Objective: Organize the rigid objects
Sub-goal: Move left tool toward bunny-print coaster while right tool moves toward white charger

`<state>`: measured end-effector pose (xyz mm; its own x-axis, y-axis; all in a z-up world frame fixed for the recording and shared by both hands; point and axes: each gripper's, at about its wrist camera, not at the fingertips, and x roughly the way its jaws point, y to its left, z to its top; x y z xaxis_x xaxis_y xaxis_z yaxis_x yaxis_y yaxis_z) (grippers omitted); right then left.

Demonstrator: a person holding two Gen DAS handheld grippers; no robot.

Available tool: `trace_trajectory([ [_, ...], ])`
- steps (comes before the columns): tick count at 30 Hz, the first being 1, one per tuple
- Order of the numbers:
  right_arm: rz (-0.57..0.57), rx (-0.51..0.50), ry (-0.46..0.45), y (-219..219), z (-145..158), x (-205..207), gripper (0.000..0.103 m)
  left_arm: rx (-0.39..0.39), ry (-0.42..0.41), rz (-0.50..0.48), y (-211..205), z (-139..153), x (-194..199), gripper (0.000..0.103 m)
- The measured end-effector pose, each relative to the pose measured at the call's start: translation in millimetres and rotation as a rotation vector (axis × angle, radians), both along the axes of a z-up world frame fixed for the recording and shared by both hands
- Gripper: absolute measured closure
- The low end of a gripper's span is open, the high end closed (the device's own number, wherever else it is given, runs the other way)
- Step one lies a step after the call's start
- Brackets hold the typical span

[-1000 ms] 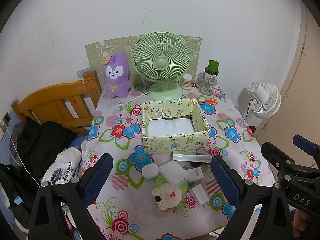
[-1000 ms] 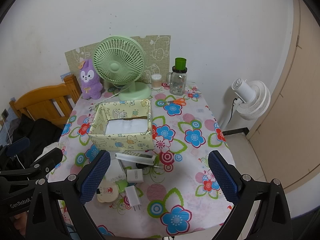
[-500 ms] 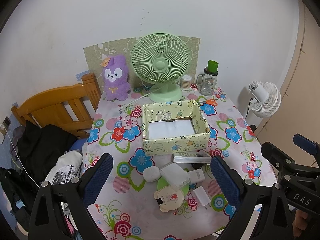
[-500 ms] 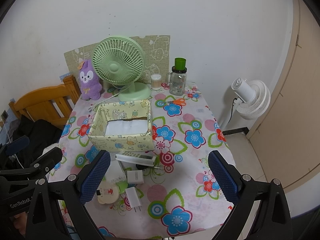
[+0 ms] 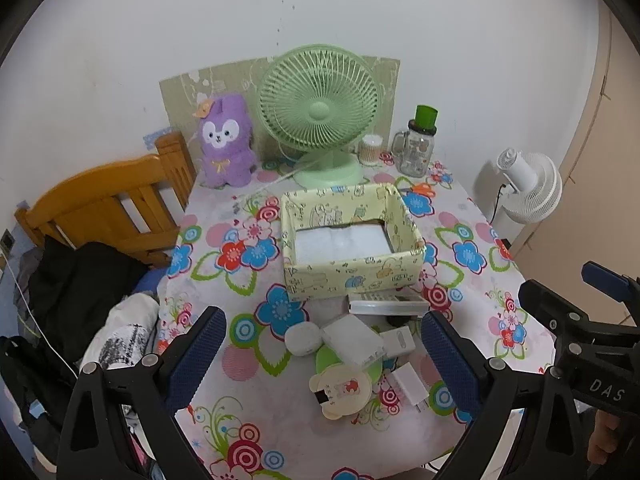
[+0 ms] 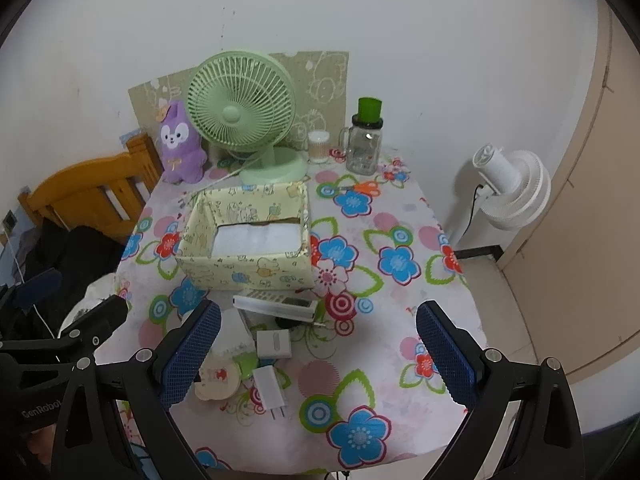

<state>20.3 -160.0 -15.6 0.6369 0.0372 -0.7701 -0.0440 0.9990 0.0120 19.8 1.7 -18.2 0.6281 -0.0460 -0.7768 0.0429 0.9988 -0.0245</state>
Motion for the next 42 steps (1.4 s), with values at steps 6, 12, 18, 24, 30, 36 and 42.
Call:
trace_trajectory([
  [6,0.02,0.01,0.039,5.3,-19.5,6.8,0.004,-0.012,0.061,-0.02,7.3,-30.5,6.2,0.004],
  [12,0.045,-0.01,0.072,15.6,-43.1,13.6,0.004,-0.032,0.117,-0.022,15.5,-60.4,14.2,0.004],
  [18,0.046,-0.015,0.111,21.6,-69.6,17.6,0.004,-0.031,0.141,-0.034,19.4,-84.6,16.7,0.004],
  [24,0.041,-0.022,0.135,27.1,-93.7,18.4,0.007,0.001,0.156,-0.065,19.2,-105.9,18.7,0.004],
  [30,-0.002,-0.009,0.166,23.0,-116.6,18.0,0.01,-0.005,0.178,-0.095,19.5,-126.6,20.7,0.004],
  [36,-0.004,-0.011,0.204,20.8,-139.3,17.2,0.014,0.018,0.202,-0.131,11.8,-153.7,21.0,0.004],
  [42,0.041,0.006,0.253,25.9,-163.4,19.3,0.02,0.016,0.244,-0.141,7.9,-176.2,18.1,0.004],
])
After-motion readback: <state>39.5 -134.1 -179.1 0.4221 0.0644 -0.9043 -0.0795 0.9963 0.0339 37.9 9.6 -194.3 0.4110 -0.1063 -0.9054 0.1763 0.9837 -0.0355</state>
